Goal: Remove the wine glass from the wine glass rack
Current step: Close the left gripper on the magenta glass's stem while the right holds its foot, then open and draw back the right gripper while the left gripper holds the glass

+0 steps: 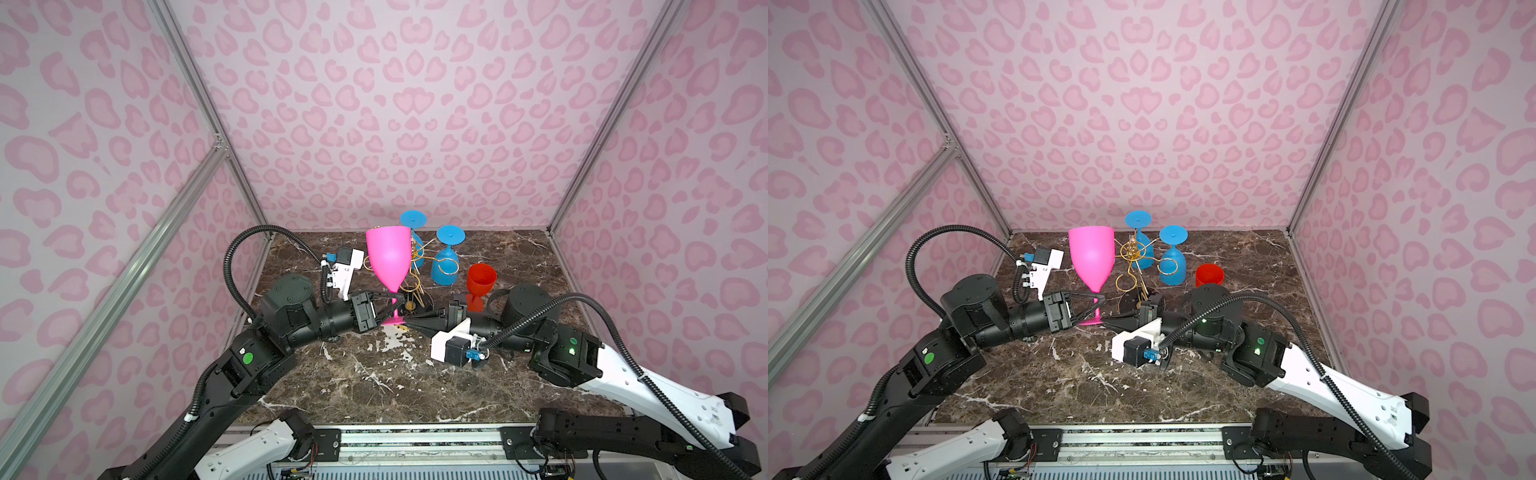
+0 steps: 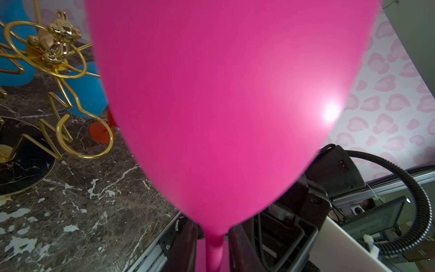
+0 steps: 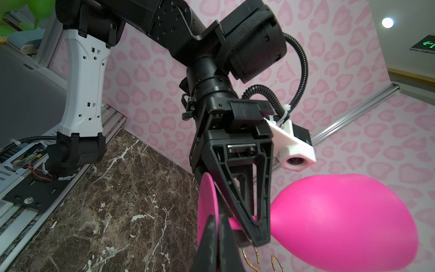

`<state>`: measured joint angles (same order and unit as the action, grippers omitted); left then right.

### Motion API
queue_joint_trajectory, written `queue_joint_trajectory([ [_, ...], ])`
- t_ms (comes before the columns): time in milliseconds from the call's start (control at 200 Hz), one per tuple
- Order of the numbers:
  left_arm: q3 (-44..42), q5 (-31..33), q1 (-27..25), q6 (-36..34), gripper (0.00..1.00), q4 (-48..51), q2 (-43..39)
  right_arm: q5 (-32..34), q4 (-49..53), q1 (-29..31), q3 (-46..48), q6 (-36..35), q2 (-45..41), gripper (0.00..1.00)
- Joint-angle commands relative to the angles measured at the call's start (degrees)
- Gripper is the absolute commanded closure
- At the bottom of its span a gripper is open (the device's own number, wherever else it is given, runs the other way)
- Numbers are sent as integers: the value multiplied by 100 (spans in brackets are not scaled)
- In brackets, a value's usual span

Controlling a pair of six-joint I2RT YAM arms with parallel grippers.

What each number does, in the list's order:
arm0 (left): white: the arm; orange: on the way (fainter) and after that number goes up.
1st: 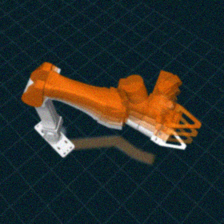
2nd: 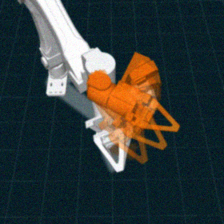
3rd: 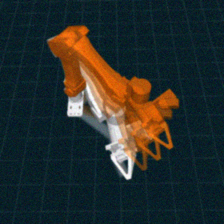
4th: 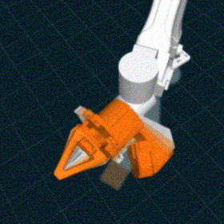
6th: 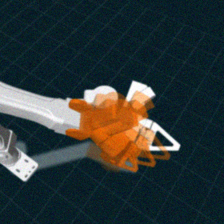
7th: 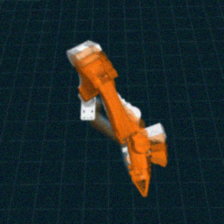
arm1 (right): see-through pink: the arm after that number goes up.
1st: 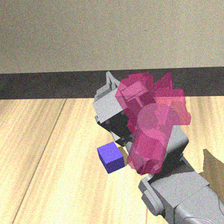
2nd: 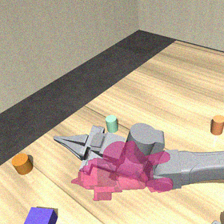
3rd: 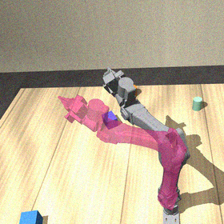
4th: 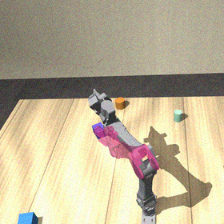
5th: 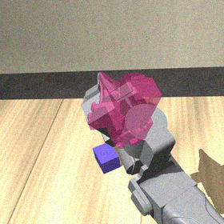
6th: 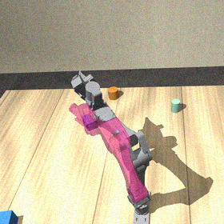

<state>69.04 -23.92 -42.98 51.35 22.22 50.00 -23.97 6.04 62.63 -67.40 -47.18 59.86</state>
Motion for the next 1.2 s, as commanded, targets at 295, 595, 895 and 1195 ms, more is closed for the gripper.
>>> queue_joint_trajectory([
  [295, 21, -30, 0, 99, 95, -350, -7, 97, 37, 74, -36, -99, -9, 100],
  [595, 11, 151, 7, 94, 96, -360, -62, 211, -36, 91, -11, 171, -9, 36],
  [895, -17, 569, 5, -150, 96, -281, -241, 370, -493, 111, 320, 579, -350, 0],
  [1195, 295, 1413, 0, -1093, 96, 470, -222, 1029, -1331, 109, 603, 1480, -623, 0],
])
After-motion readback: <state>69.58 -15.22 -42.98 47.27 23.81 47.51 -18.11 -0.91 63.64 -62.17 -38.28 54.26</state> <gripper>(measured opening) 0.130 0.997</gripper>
